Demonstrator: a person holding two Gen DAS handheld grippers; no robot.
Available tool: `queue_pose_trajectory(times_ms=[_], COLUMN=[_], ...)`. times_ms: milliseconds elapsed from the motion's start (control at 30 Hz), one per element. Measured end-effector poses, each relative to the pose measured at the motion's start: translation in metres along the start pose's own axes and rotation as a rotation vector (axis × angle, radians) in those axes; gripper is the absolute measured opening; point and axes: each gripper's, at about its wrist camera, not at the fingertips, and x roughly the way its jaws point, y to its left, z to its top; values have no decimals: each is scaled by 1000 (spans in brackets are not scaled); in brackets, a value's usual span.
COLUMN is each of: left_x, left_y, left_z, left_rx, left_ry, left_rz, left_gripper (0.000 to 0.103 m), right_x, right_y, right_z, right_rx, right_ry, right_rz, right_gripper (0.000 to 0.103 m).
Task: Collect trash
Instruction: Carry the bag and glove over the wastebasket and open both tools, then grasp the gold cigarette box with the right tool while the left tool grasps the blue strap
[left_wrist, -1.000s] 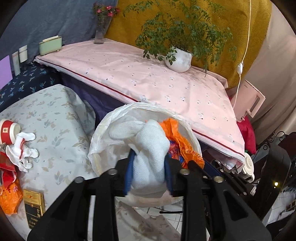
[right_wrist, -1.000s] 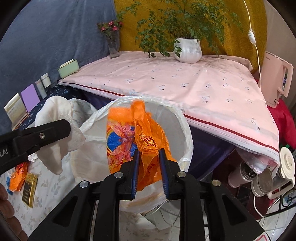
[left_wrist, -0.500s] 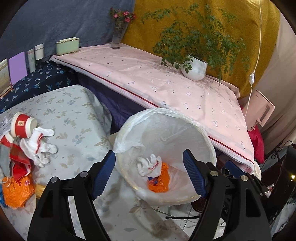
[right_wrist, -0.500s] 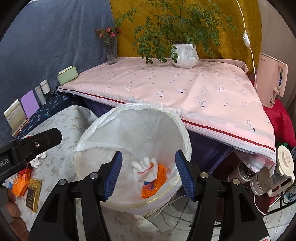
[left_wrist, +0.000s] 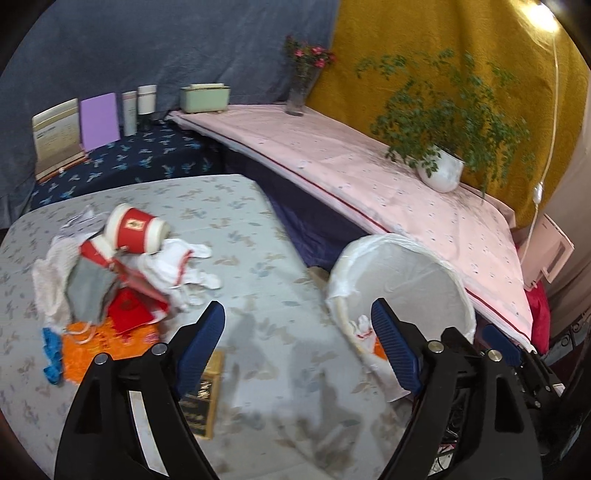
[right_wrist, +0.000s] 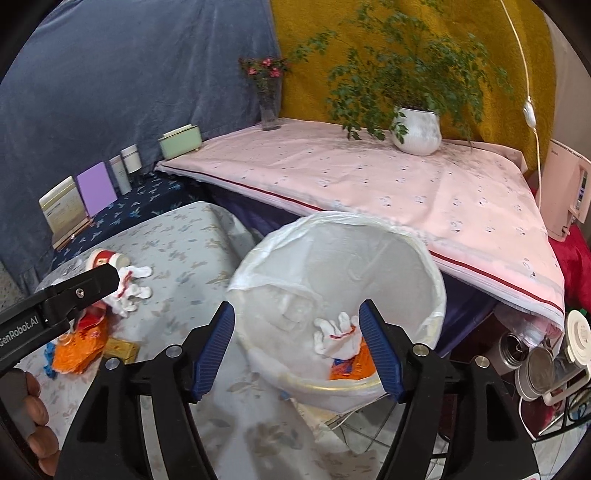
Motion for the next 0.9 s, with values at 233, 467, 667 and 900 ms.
queue_pose_trajectory(times_ms=[233, 467, 667, 900], left_x=[-22, -34, -38, -36], left_y=[51, 105, 151, 184], left_z=[-8, -24, -40, -55], left_rx=[-62, -108, -149, -127], left_ry=[-10, 14, 40, 63], left_rz=[110, 215, 297, 370], left_gripper=[81, 81, 81, 81], right_x=[-8, -4, 3, 22], right_y=[43, 85, 121, 151], right_z=[-9, -24, -41, -60], right_rx=[-51, -103, -133, -127], right_ry=[6, 46, 90, 165], right_rz=[50, 112, 152, 195], right_gripper=[76, 79, 83, 83])
